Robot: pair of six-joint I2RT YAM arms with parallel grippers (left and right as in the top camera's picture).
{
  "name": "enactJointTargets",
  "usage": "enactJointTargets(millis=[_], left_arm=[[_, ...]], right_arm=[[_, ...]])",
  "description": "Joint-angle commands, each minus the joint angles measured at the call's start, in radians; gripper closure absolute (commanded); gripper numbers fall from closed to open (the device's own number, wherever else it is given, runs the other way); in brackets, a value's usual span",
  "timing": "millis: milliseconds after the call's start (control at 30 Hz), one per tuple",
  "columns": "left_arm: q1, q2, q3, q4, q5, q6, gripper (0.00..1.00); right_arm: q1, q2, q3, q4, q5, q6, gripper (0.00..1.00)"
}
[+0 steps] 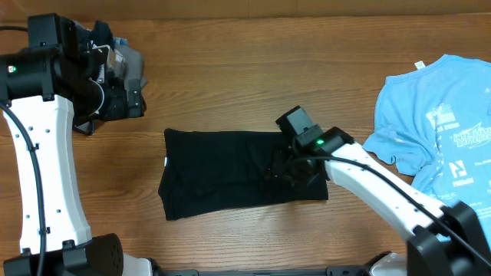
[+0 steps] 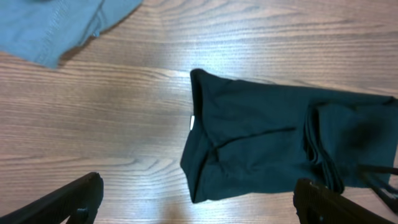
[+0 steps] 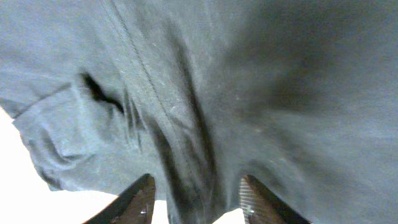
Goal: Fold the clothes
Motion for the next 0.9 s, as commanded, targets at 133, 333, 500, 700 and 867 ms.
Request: enactJointTargets(millis=[133, 333, 500, 700, 867], left_arm=[[-0.002, -0.002, -0.186, 0.064, 0.024, -0.069, 0.0], [-0.002, -0.002, -0.369, 0.168, 0.097, -0.069, 0.0], [-0.002, -0.002, -0.519, 0.271, 0.101, -0.069, 0.0], [-0.002, -0.002, -0.667, 0.327, 0.114, -0.069, 0.0], [-0.002, -0.002, -0.799, 0.449, 0.124, -0.069, 0.0]], right_arm=[[-0.1, -0.065, 0.006, -0.048, 0.043, 0.012, 0.91], [-0.072, 0.025, -0.023, -0.025, -0.023, 0.042, 0.94], [0.013, 0.116, -0.048, 0.064, -0.111, 0.077, 0.94], [0.077, 0.197, -0.049, 0.132, -0.111, 0.116, 0.94], [0.076, 0.216, -0.049, 0.138, -0.112, 0.127, 0.93]])
